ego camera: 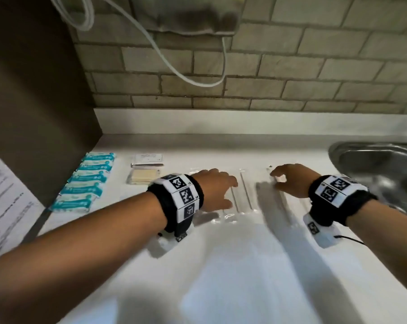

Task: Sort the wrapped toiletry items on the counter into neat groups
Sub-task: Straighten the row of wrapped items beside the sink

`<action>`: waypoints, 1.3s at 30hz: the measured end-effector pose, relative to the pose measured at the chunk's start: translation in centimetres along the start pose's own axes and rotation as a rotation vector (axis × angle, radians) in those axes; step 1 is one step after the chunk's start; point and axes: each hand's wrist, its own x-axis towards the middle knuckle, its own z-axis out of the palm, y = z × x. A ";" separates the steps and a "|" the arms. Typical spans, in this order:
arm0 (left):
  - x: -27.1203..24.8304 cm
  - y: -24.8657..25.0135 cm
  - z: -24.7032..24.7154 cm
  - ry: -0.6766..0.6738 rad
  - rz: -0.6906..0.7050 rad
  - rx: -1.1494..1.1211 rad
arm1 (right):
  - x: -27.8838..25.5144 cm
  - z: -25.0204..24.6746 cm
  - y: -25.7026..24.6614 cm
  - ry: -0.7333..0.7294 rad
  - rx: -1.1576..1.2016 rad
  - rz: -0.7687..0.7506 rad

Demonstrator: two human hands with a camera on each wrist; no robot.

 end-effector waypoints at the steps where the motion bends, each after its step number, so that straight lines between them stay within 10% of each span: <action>1: 1.4 1.6 0.4 0.006 0.033 0.003 | -0.5 0.2 1.9 -0.021 -0.035 0.029; 10: 10.3 11.8 3.5 -0.067 0.058 0.091 | -3.2 3.1 10.4 -0.084 -0.246 -0.123; 23: 10.4 11.8 5.3 -0.084 -0.119 0.147 | 1.3 3.2 10.5 -0.060 -0.271 -0.369; 39: 13.6 12.6 2.0 0.053 -0.271 -0.084 | 2.4 1.8 13.9 0.058 -0.025 -0.219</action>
